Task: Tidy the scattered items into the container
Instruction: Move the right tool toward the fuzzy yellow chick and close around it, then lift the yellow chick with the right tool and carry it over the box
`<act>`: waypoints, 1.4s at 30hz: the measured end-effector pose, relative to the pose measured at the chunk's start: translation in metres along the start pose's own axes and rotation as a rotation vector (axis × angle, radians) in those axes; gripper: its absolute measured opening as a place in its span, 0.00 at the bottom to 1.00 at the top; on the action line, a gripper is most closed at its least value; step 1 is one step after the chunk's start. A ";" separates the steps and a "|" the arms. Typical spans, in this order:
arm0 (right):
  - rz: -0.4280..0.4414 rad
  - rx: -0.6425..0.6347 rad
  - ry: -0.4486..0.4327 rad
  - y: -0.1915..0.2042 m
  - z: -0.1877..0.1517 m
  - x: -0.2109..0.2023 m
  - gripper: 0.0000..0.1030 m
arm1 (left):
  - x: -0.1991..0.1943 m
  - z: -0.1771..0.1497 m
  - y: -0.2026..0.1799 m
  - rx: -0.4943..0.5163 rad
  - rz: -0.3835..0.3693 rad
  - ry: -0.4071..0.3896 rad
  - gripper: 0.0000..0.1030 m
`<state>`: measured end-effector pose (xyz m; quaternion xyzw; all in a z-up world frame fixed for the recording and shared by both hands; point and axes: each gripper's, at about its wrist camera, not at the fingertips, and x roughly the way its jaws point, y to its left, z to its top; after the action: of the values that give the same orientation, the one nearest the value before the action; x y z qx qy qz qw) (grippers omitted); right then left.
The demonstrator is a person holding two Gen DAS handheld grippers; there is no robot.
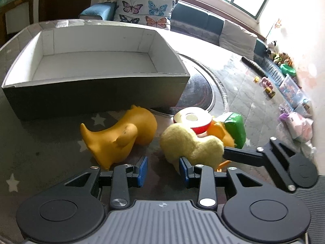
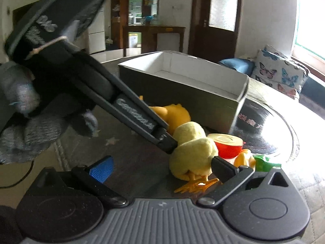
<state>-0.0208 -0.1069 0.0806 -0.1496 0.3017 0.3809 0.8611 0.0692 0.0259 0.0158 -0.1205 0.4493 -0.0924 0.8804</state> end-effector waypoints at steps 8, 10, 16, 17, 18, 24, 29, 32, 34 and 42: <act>-0.025 0.091 -0.001 -0.025 0.006 0.008 0.91 | 0.006 0.013 0.006 -0.079 -0.053 0.012 0.36; -0.043 0.108 -0.003 -0.033 0.007 0.009 0.86 | 0.006 0.016 0.008 -0.105 -0.071 0.012 0.36; -0.071 0.123 0.016 -0.047 0.013 0.019 0.73 | 0.011 0.024 0.010 -0.150 -0.077 0.019 0.36; -0.066 0.123 0.024 -0.047 0.014 0.021 0.71 | 0.012 0.025 0.011 -0.159 -0.070 0.019 0.36; -0.061 0.123 0.032 -0.047 0.015 0.023 0.67 | 0.013 0.025 0.012 -0.168 -0.069 0.019 0.36; -0.075 0.142 0.037 -0.049 0.012 0.027 0.55 | 0.018 0.028 0.010 -0.185 -0.056 0.017 0.37; -0.076 0.173 0.032 -0.052 0.011 0.026 0.52 | 0.018 0.026 0.012 -0.218 -0.057 0.015 0.37; -0.075 0.183 0.027 -0.050 0.010 0.025 0.52 | 0.016 0.024 0.015 -0.241 -0.067 0.014 0.37; -0.068 0.192 0.024 -0.050 0.008 0.024 0.52 | 0.015 0.022 0.016 -0.255 -0.082 0.017 0.37; -0.061 0.251 0.006 -0.041 -0.003 0.010 0.51 | 0.015 0.015 0.009 -0.256 -0.091 0.027 0.38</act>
<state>0.0134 -0.1301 0.0731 -0.0506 0.3448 0.3135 0.8833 0.0903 0.0326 0.0097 -0.2507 0.4631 -0.0759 0.8467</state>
